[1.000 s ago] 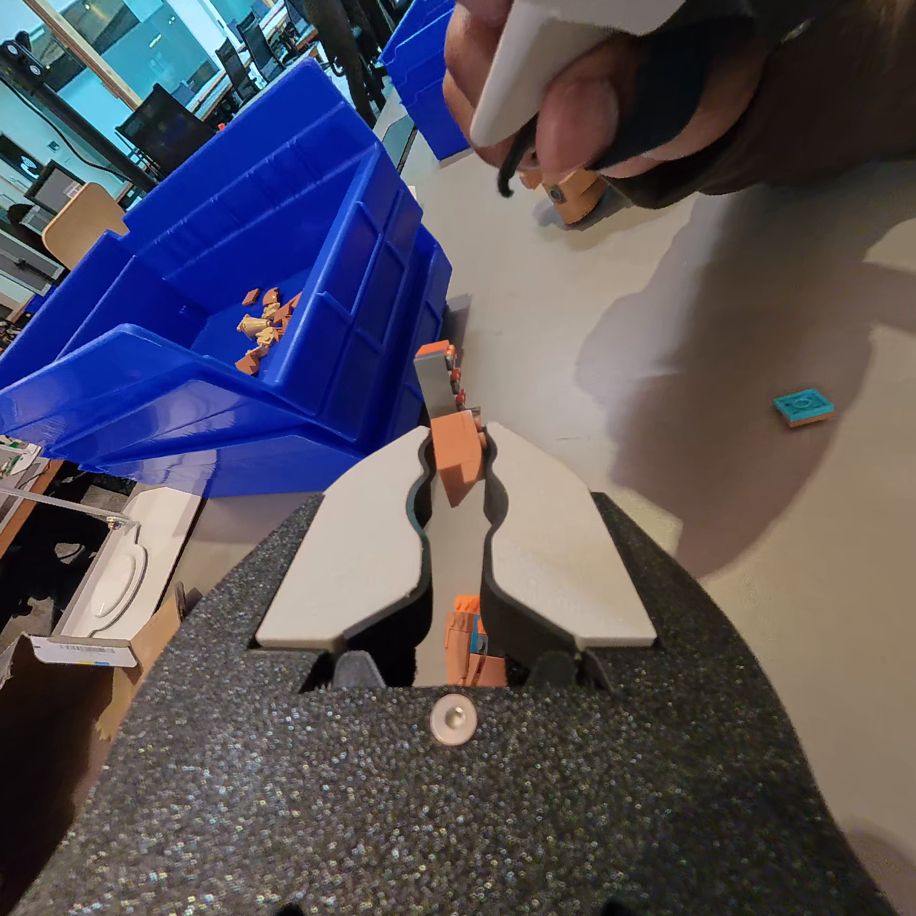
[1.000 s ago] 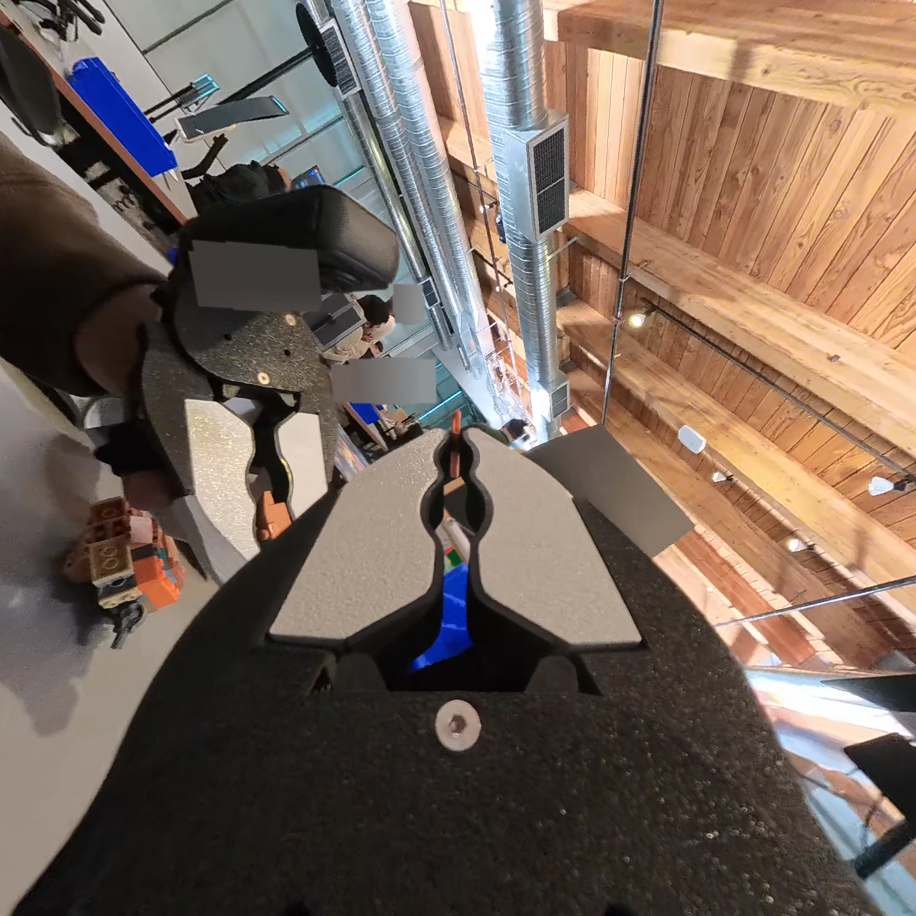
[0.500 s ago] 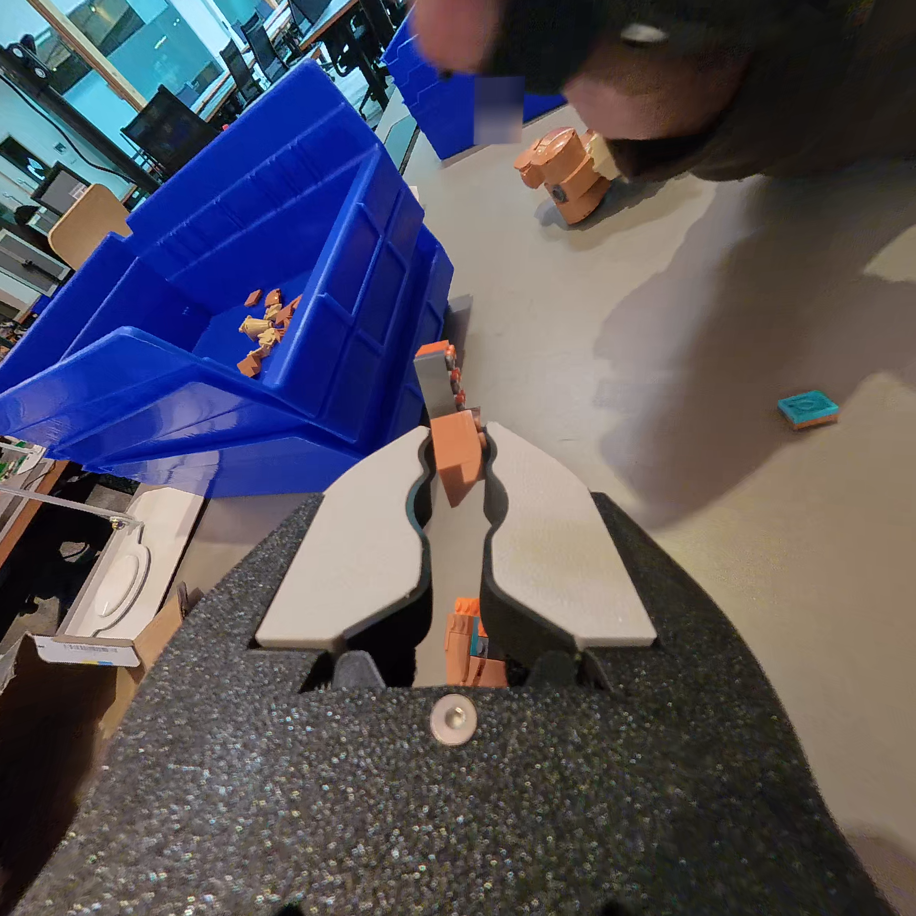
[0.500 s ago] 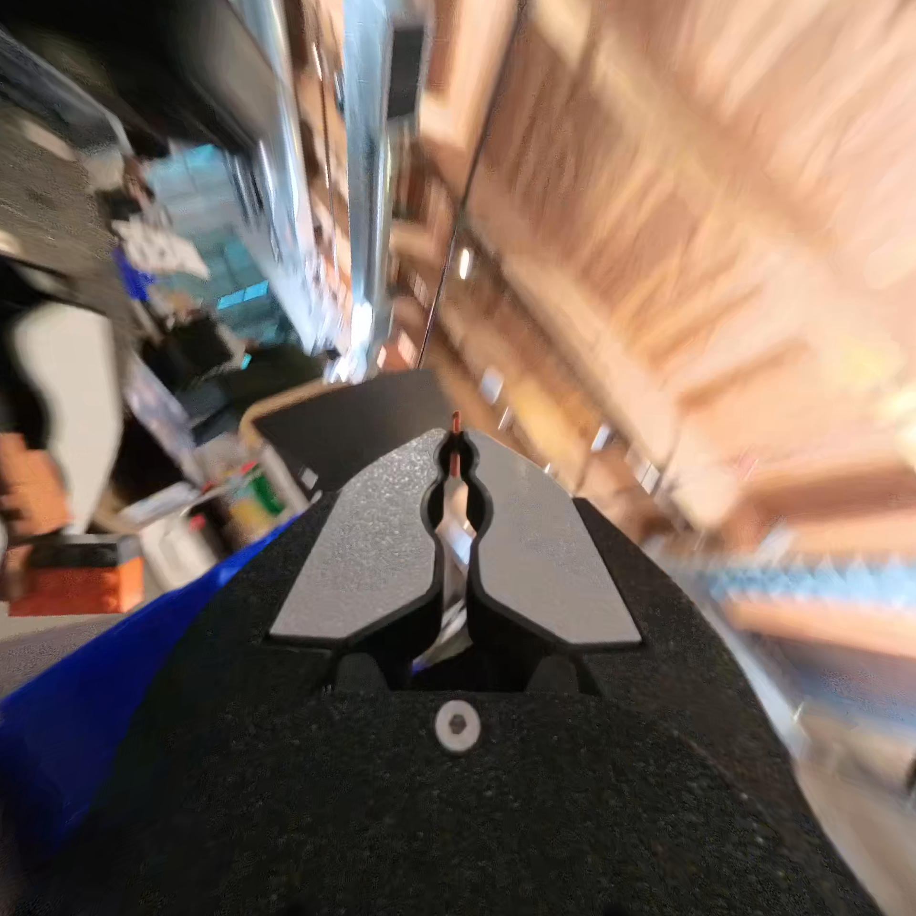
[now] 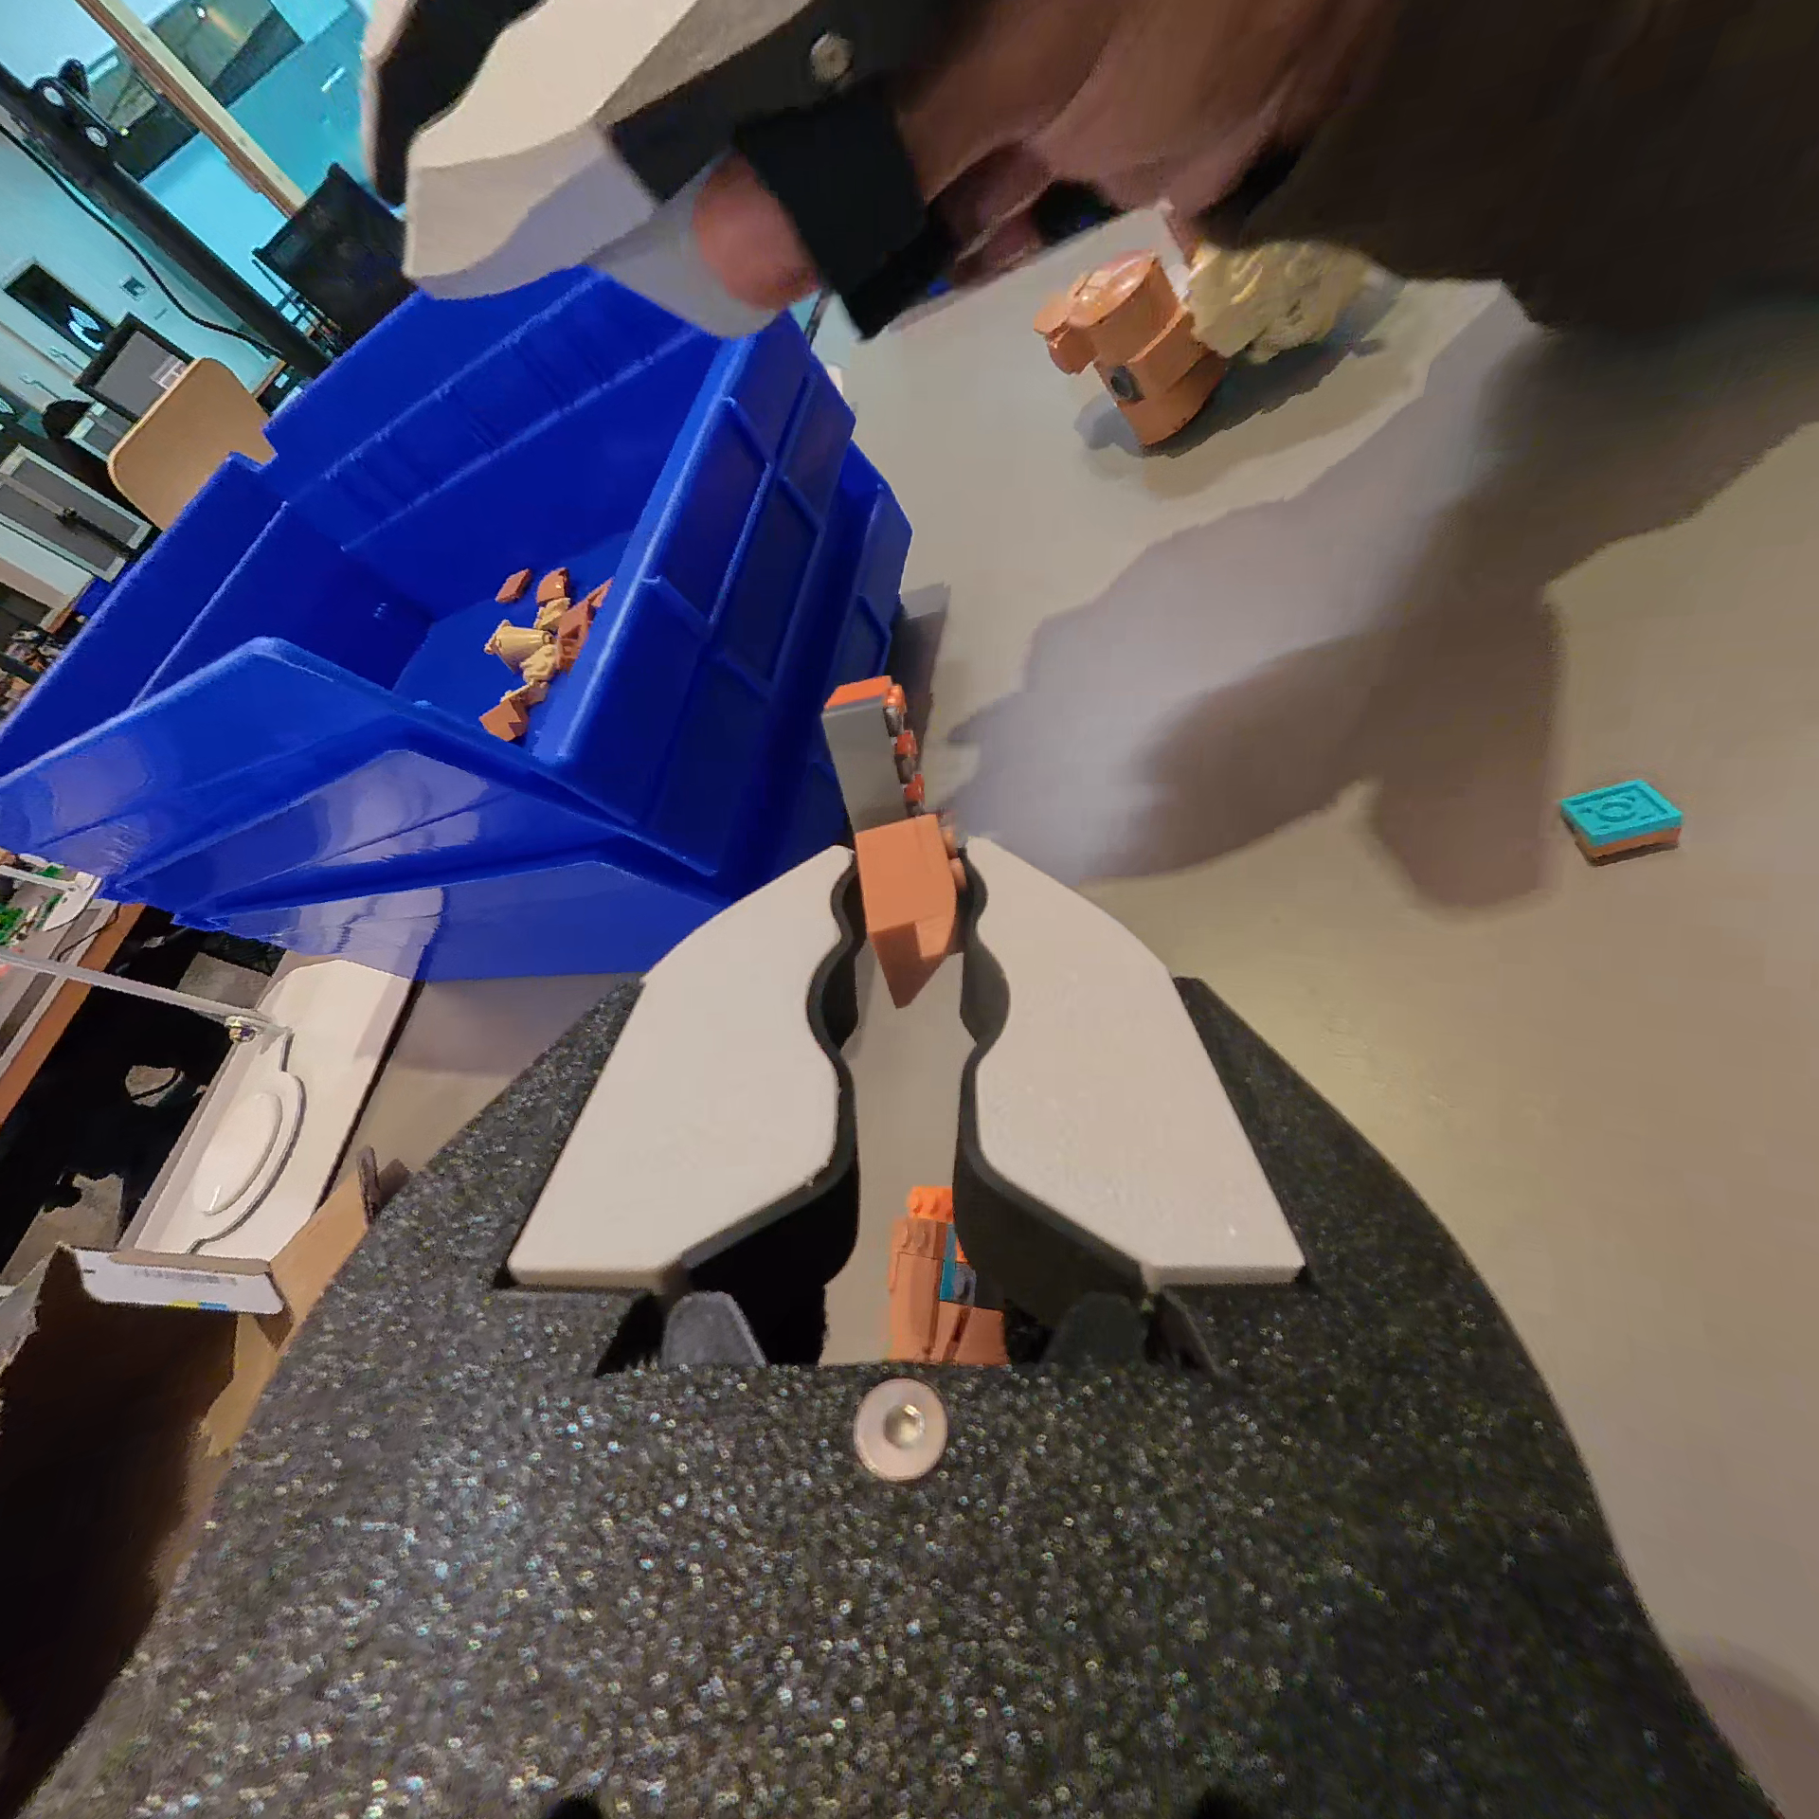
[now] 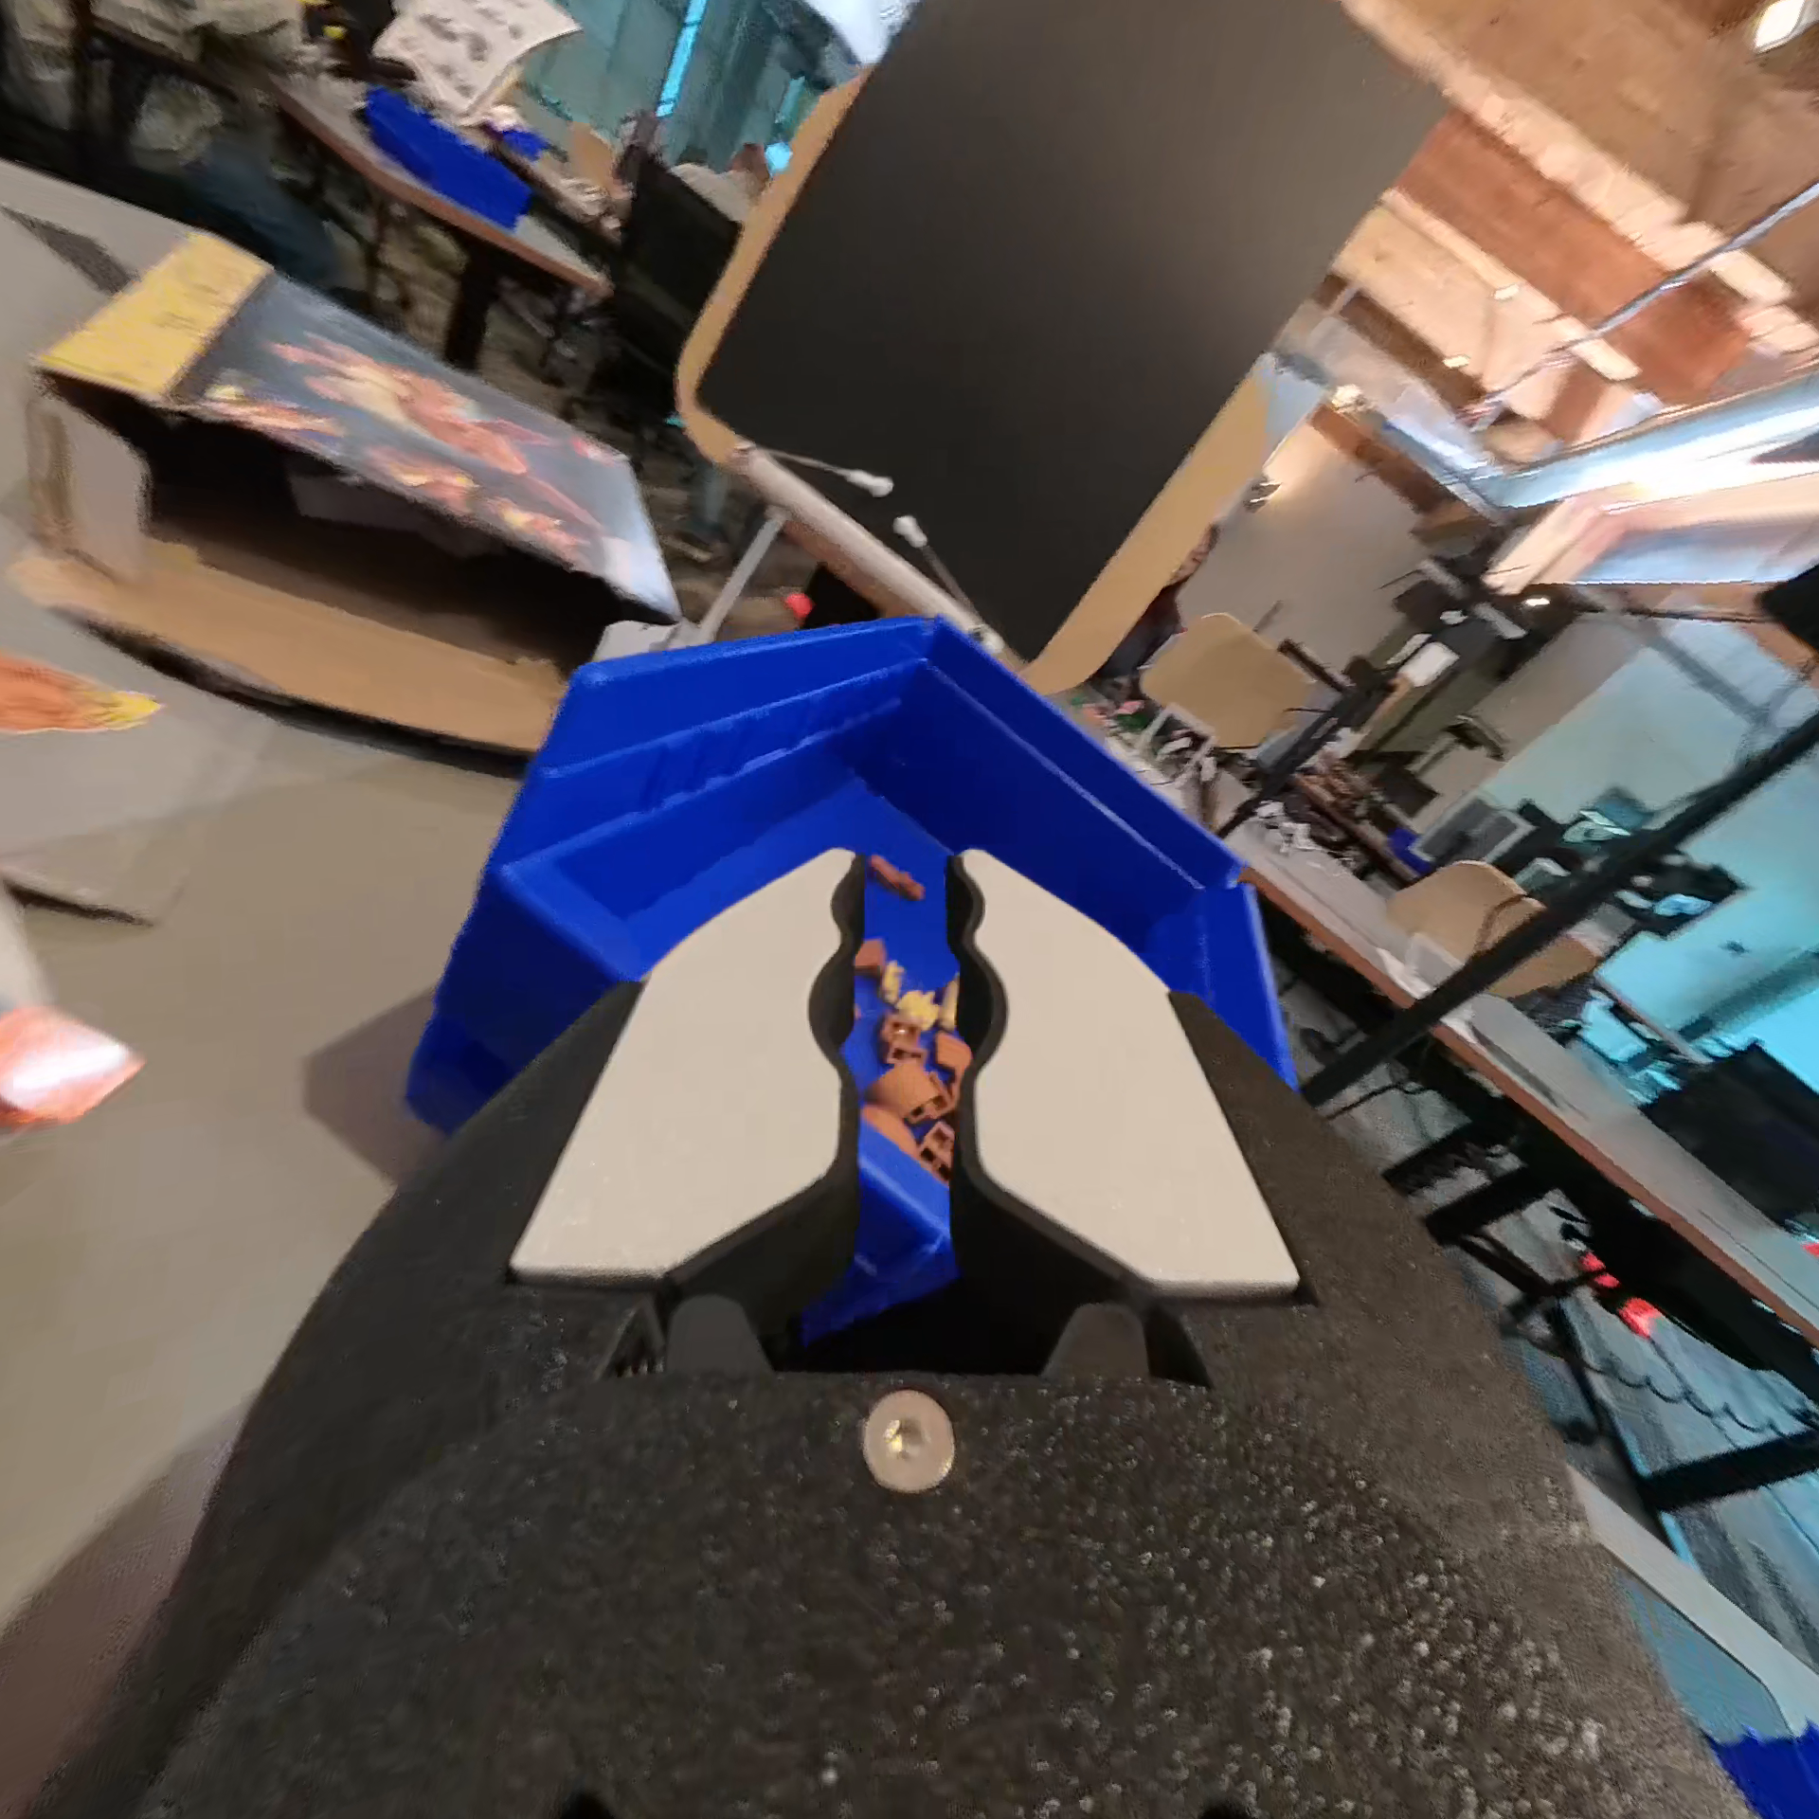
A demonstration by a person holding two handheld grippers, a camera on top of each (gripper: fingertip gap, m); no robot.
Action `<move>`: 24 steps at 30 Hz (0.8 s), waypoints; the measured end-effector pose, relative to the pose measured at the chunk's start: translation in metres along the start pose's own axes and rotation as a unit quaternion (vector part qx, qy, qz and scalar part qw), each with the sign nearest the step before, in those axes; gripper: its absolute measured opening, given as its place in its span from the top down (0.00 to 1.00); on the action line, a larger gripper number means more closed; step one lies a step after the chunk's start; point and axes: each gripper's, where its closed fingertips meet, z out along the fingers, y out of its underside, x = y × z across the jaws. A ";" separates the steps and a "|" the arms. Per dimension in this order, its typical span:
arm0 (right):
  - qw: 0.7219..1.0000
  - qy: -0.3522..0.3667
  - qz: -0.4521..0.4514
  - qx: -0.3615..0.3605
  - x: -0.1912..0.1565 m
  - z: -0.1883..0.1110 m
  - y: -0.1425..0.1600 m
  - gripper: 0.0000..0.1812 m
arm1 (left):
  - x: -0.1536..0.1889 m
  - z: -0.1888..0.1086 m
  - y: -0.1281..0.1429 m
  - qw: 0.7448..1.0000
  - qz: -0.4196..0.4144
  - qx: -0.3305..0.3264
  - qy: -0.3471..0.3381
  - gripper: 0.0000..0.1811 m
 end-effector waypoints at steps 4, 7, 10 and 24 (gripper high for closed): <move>0.986 -0.163 -0.012 -0.028 -0.041 -0.038 0.003 0.91 | -0.004 -0.002 0.000 1.000 -0.004 0.003 -0.008 0.91; 0.929 -0.364 -0.024 -0.059 -0.105 -0.088 0.028 0.89 | -0.004 0.000 0.001 1.000 -0.008 0.003 -0.007 0.91; 0.847 -0.525 -0.031 -0.077 -0.158 -0.136 0.055 0.85 | -0.001 0.003 0.003 1.000 -0.005 -0.002 -0.003 0.91; 0.755 -0.630 -0.086 -0.160 -0.213 -0.169 0.110 0.82 | 0.017 0.009 0.011 0.998 0.032 -0.035 0.027 0.91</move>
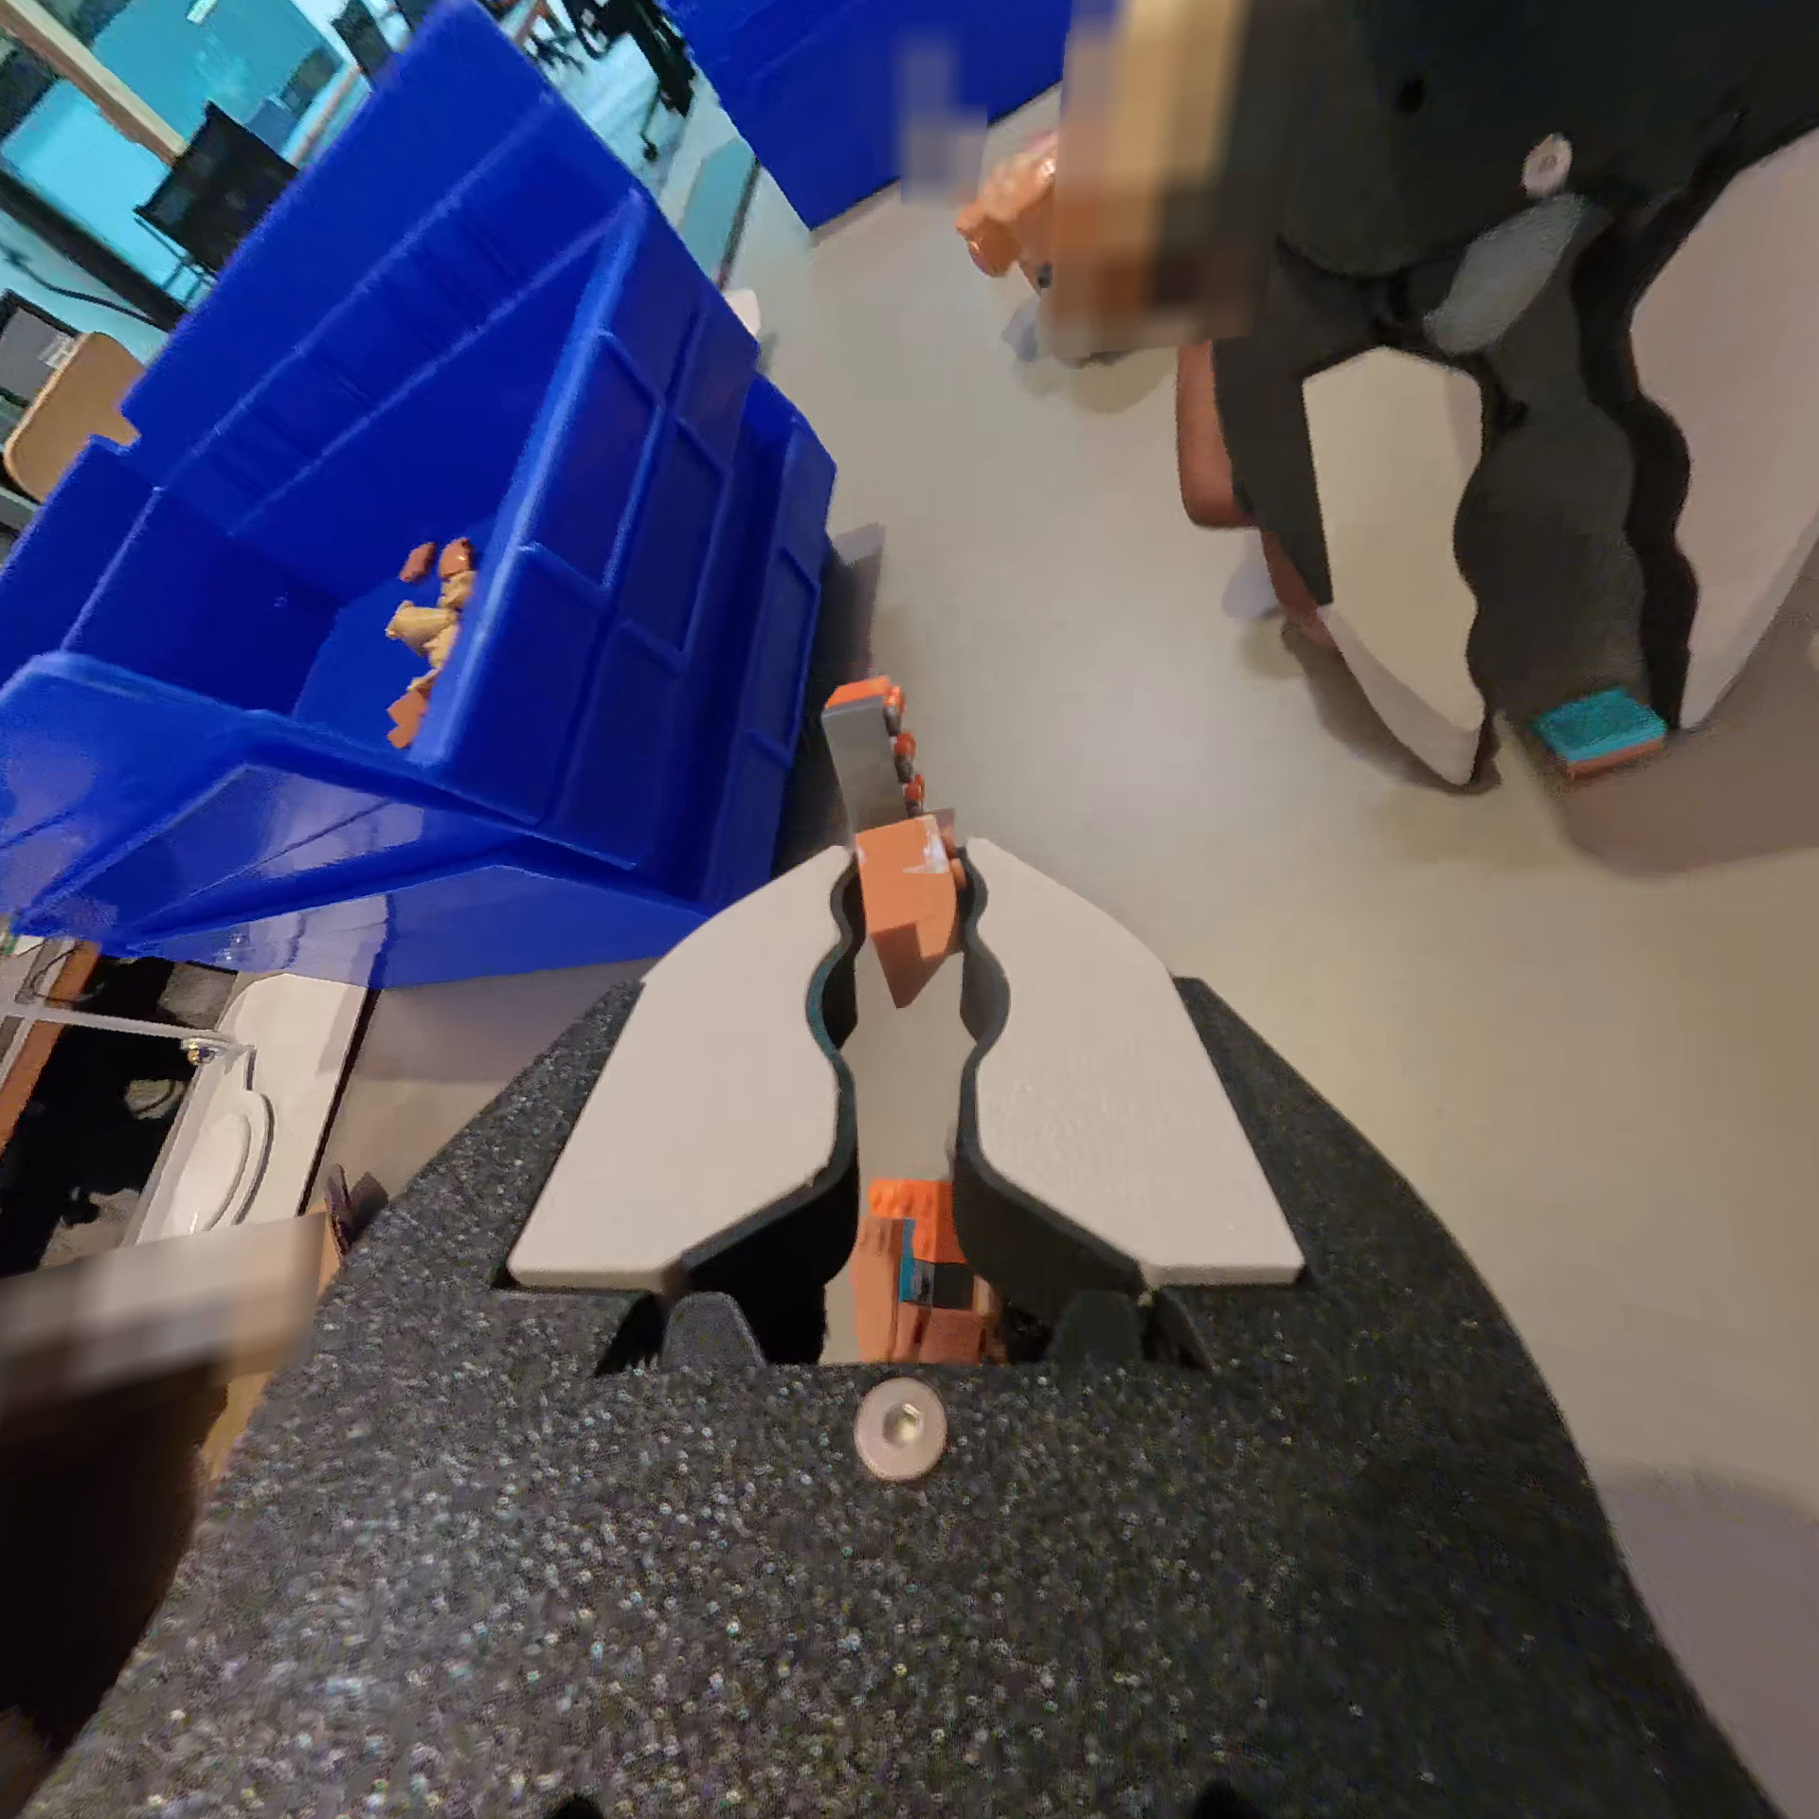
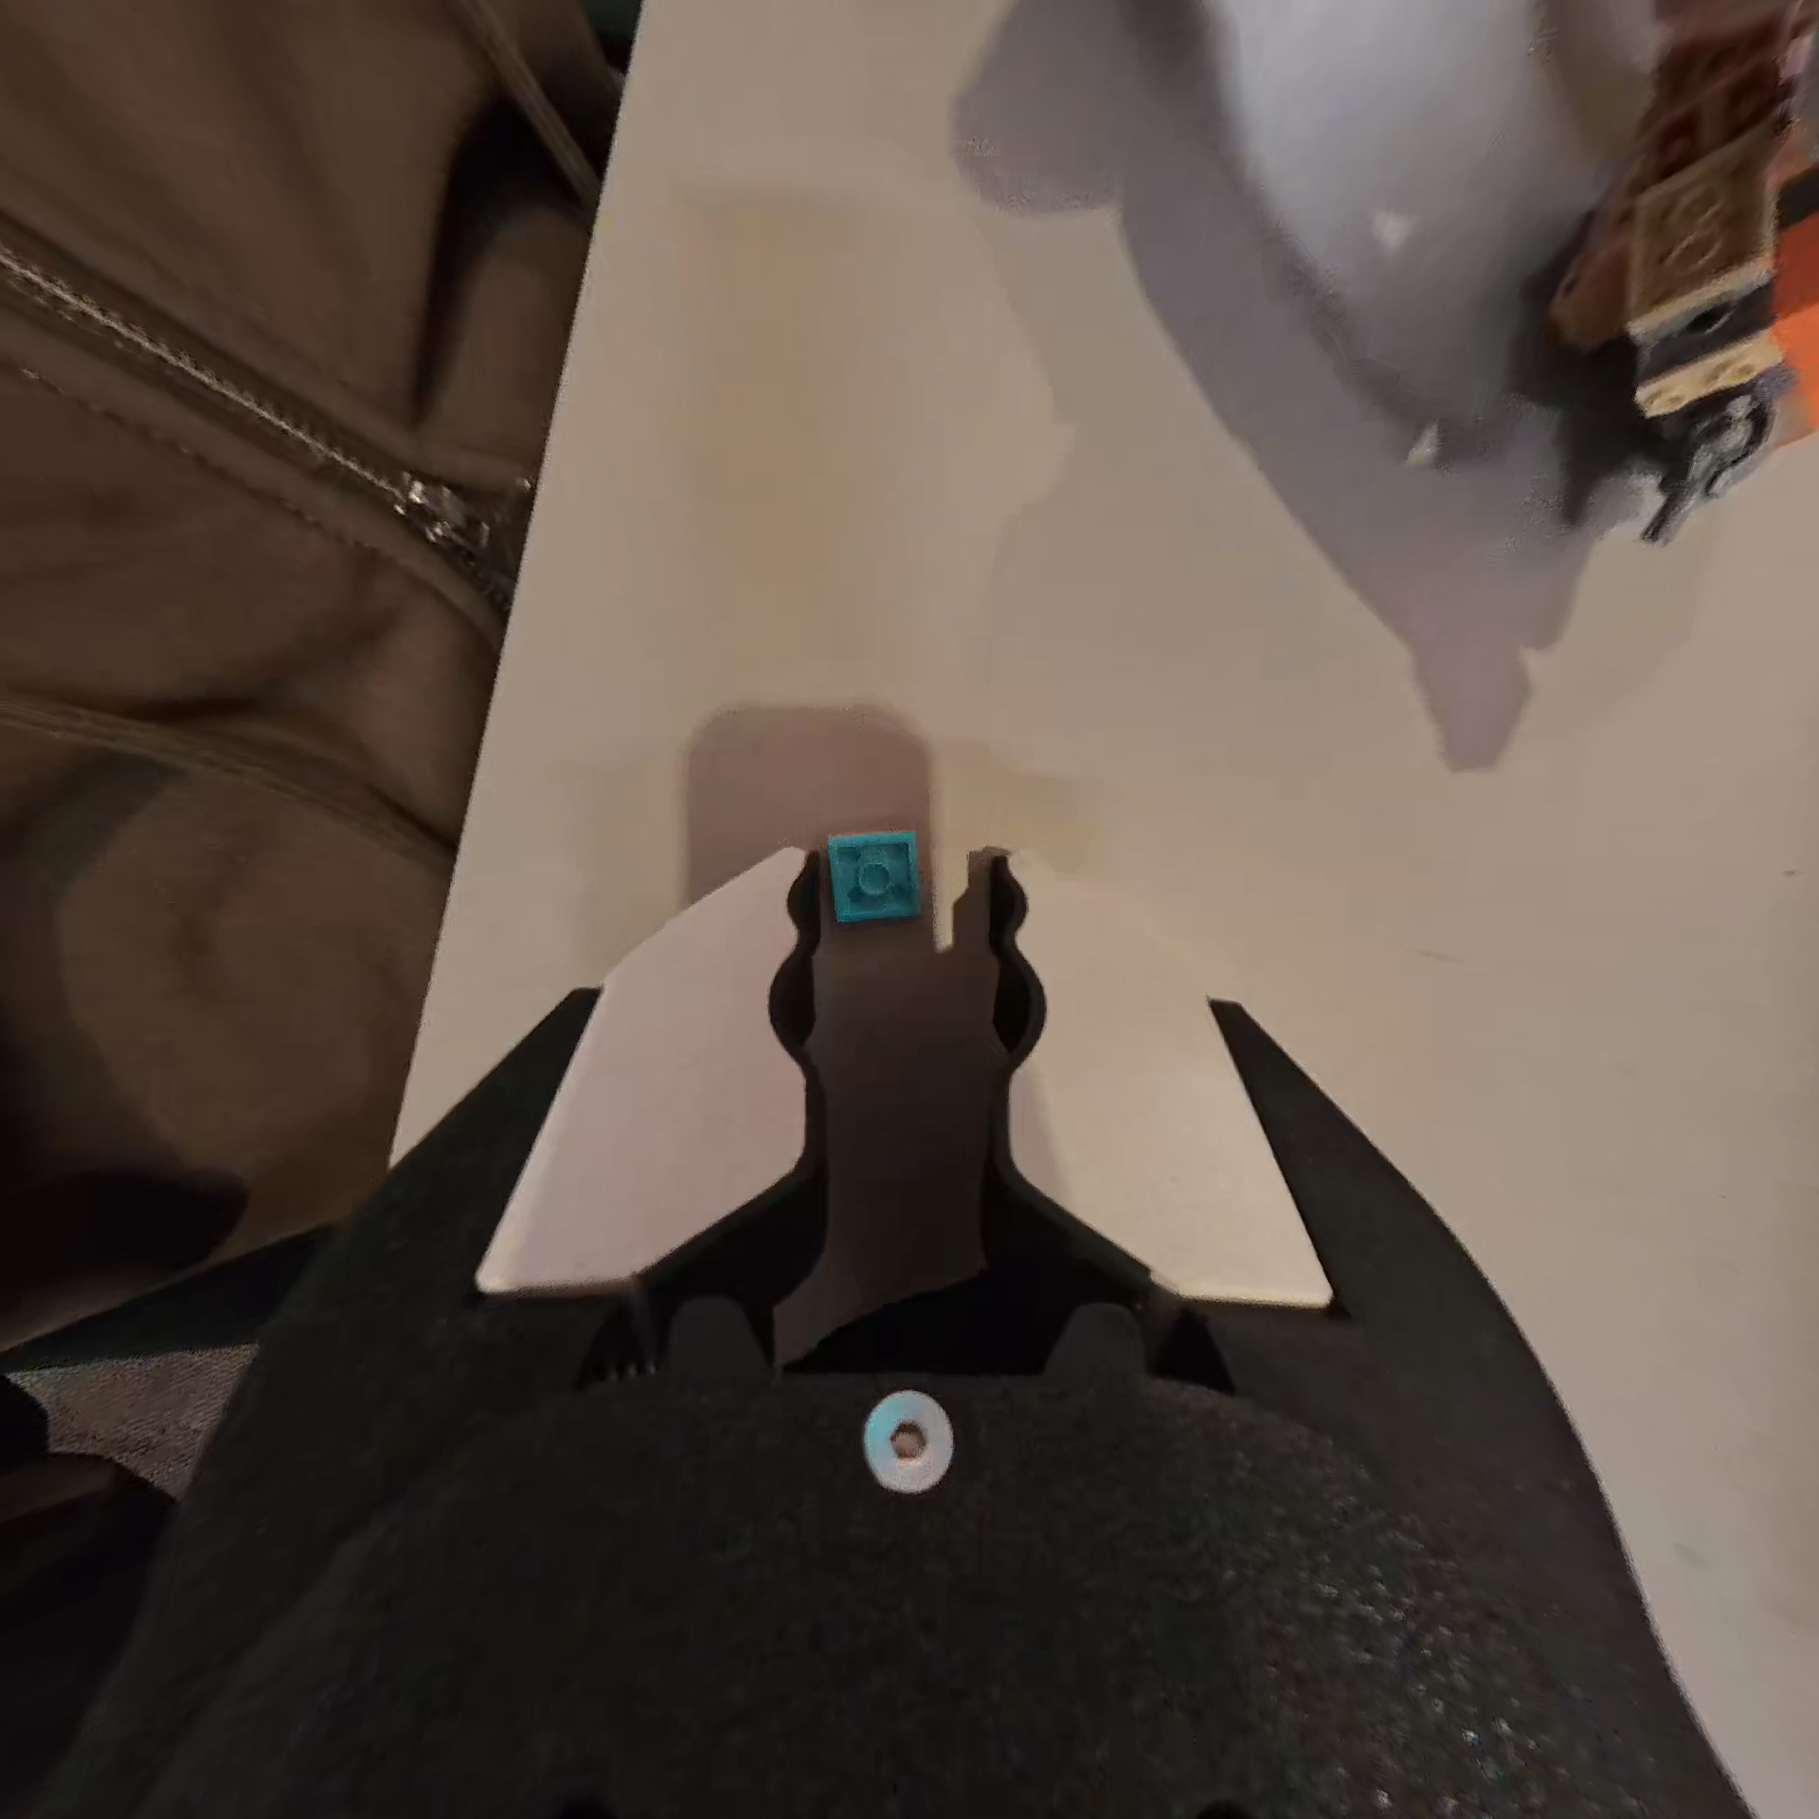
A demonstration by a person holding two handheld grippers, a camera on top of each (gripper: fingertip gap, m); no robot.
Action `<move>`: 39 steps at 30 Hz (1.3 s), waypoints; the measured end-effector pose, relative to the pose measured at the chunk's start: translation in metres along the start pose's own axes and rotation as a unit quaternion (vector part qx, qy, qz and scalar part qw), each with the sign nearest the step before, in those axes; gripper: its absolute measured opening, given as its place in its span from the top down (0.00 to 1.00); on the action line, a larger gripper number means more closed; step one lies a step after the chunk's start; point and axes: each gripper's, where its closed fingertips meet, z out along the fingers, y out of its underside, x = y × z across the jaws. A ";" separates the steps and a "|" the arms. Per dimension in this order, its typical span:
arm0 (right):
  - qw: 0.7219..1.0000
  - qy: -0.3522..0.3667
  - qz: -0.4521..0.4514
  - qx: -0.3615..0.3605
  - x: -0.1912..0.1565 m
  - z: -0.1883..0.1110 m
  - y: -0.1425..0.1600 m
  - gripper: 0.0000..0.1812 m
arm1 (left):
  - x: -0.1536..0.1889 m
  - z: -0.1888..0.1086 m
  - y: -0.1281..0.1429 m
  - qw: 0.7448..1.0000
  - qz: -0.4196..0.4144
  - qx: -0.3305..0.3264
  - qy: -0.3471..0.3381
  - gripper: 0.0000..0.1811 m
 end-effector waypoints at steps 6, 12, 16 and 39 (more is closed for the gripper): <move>1.000 0.007 0.000 0.016 0.007 -0.003 -0.002 0.91 | 0.032 0.010 0.018 0.993 0.085 -0.060 0.061 0.91; 0.977 0.025 0.052 0.207 0.033 -0.044 -0.040 0.91 | 0.051 0.017 0.035 0.977 0.163 -0.106 0.084 0.90; 0.924 -0.006 0.100 0.370 0.042 -0.088 -0.070 0.91 | 0.052 0.017 0.031 0.979 0.160 -0.094 0.083 0.85; 0.830 -0.133 0.203 0.502 0.050 -0.106 -0.094 0.91 | 0.026 -0.032 -0.081 0.933 0.279 0.183 -0.136 0.89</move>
